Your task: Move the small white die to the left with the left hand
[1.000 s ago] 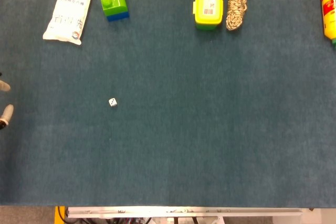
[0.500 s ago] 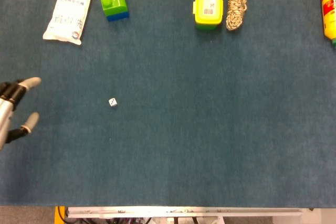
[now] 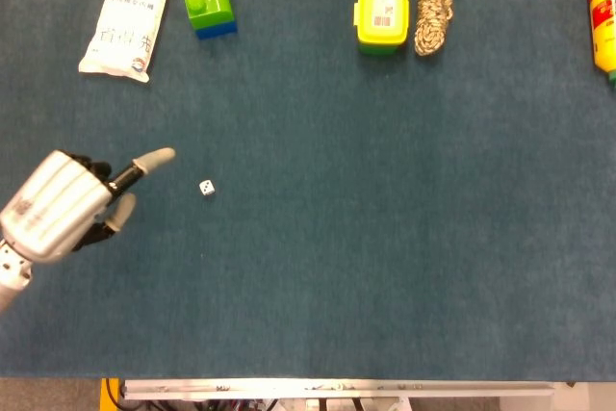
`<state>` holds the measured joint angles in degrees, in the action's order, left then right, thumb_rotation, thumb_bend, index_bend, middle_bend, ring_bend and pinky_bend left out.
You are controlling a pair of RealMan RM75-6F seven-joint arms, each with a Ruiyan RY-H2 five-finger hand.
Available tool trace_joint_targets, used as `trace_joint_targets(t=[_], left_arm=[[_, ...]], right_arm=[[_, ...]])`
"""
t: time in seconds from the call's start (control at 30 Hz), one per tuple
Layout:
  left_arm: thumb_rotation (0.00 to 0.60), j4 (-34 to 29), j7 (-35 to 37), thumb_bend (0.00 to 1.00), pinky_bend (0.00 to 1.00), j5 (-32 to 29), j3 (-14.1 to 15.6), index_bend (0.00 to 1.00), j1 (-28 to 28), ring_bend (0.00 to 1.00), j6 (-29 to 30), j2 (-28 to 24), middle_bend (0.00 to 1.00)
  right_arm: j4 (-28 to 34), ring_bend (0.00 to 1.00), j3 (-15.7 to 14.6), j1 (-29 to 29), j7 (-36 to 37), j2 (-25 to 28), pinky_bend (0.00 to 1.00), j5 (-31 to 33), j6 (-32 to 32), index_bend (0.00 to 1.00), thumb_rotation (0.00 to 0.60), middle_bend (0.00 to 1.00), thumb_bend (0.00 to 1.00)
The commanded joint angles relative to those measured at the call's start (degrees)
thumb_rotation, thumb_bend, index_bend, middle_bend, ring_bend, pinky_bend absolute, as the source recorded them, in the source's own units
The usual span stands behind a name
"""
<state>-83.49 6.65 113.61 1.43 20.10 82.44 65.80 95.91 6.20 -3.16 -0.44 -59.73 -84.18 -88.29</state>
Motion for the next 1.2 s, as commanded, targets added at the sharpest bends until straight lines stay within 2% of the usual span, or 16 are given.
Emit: trace_joint_targets(t=[0.03,0.2,0.33,0.47,0.6,0.87,1.2], left_arm=[[0.6,6.6,-1.0,0.59,0.87,3.4,0.3,0.1,4.0,0.78,-1.3,3.3,0.95],[0.6,8.8,-3.4,0.6,0.87,3.5,1.2,0.0,7.0,0.78,-6.4,4.5,0.95],[0.6,8.2,-5.1,0.64,0.87,3.3,2.1,0.0,9.4,0.79,-10.3,4.9,0.97],[0.6,6.0,-7.6,0.75,0.9,2.6,2.7,0.0,11.5,0.82,-14.3,4.2,1.0],[0.6,4.5,-10.8,0.8,0.91,2.7,3.4,0.0,13.2,0.83,-17.4,3.6,1.0],[0.6,3.7,-15.5,0.8,0.91,2.8,4.7,0.02,15.2,0.84,-20.6,3.7,1.0],[0.6,6.1,-19.4,0.8,0.92,2.2,5.9,0.03,16.2,0.85,-21.9,5.6,1.0]], right_arm=[[0.0,0.19,0.1,0.1,0.1,0.2,0.33,0.2,0.0,0.33,0.6,0.28,0.34],[0.1,0.19,0.1,0.3,0.6,0.6,0.33,0.4,0.0,0.33,0.6,0.28,0.34],[0.2,0.19,0.4,0.6,1.2,1.0,0.33,0.9,-0.5,0.33,0.6,0.28,0.34],[0.4,0.19,0.7,1.1,1.8,1.3,0.33,1.0,-1.3,0.33,0.6,0.28,0.34],[0.4,0.19,0.7,1.4,2.4,1.6,0.33,1.0,-1.6,0.33,0.6,0.28,0.34],[0.5,0.19,0.9,1.9,3.5,2.1,0.33,1.1,-2.2,0.33,0.6,0.28,0.34],[0.3,0.19,1.1,1.8,3.2,1.9,0.33,1.4,-1.8,0.33,0.6,0.28,0.34]])
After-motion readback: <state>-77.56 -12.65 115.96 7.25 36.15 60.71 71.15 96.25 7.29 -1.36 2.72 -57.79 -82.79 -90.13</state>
